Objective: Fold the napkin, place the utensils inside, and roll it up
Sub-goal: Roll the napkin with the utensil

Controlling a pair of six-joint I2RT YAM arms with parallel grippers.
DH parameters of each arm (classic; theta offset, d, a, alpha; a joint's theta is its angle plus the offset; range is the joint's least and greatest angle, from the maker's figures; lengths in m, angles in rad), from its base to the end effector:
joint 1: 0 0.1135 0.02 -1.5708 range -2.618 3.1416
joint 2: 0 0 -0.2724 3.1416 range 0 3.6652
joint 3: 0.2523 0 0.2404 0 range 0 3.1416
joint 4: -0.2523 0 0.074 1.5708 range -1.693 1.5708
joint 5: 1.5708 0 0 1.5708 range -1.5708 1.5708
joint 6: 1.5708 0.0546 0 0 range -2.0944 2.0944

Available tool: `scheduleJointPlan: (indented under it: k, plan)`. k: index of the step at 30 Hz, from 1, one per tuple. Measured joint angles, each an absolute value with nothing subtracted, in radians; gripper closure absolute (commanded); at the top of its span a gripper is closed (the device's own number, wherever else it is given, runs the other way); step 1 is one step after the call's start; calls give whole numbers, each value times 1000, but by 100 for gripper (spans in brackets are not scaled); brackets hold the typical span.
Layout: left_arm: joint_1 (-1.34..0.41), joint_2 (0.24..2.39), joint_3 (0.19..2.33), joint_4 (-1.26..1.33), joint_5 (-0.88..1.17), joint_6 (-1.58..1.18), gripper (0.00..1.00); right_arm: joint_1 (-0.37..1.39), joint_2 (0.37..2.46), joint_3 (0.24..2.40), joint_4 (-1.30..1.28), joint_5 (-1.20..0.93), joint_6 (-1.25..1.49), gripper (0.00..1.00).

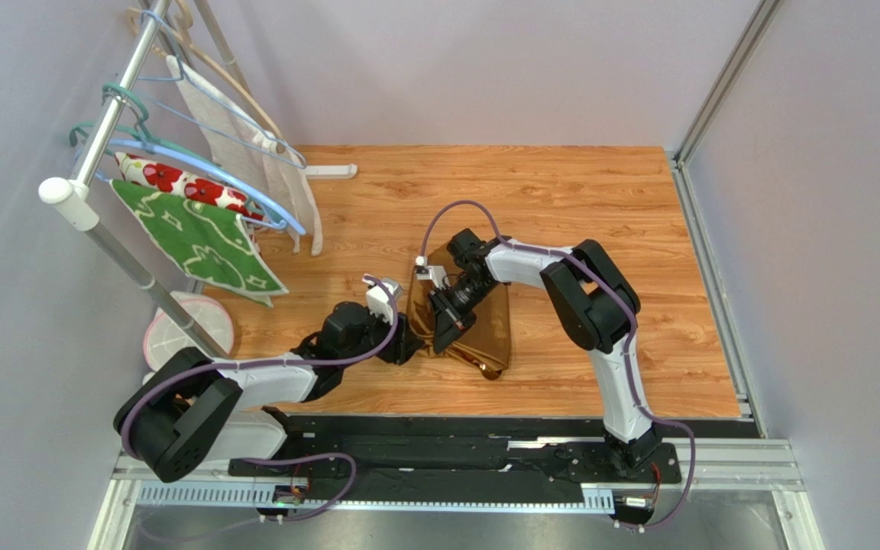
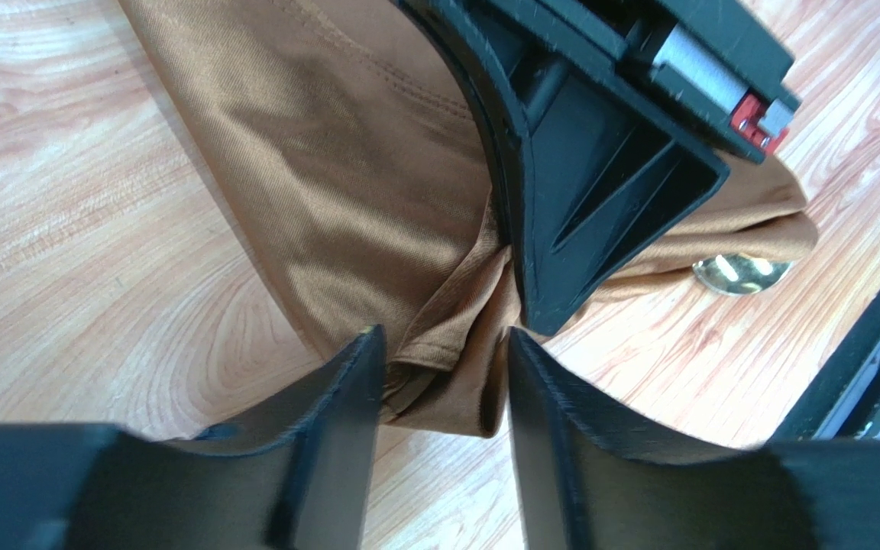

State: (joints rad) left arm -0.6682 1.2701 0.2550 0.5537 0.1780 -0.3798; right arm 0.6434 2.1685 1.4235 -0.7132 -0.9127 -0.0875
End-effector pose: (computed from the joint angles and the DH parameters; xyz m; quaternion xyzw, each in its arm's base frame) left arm 0.1726 -0.1485 0.1507 0.1680 0.8312 -0.3279 0.4164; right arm 0.2918 0.2728 0.1182 0.3434 -0.8282 -0.4369 0.0721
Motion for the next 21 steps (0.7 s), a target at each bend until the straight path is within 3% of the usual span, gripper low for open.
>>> scheduleJointPlan:
  k: [3,10,12,16,18,21]
  plan:
    - [-668,1272,255,540,176,-380,61,638,2173,1428,-718,-924,-82,100]
    - [-671,1326,310,459,146,-387,99,638,2173,1428,-718,-926,-82,100]
    - [-674,1333,331,427,129,-390,100,638,2173,1428,-718,-927,-82,95]
    - [-675,1338,368,361,116,-395,100,635,2173,1428,-716,-933,-82,71]
    - [-673,1341,386,327,111,-399,100,629,2172,1427,-715,-943,-73,50]
    - [-664,1350,397,307,122,-403,100,615,2144,1411,-704,-978,-50,36]
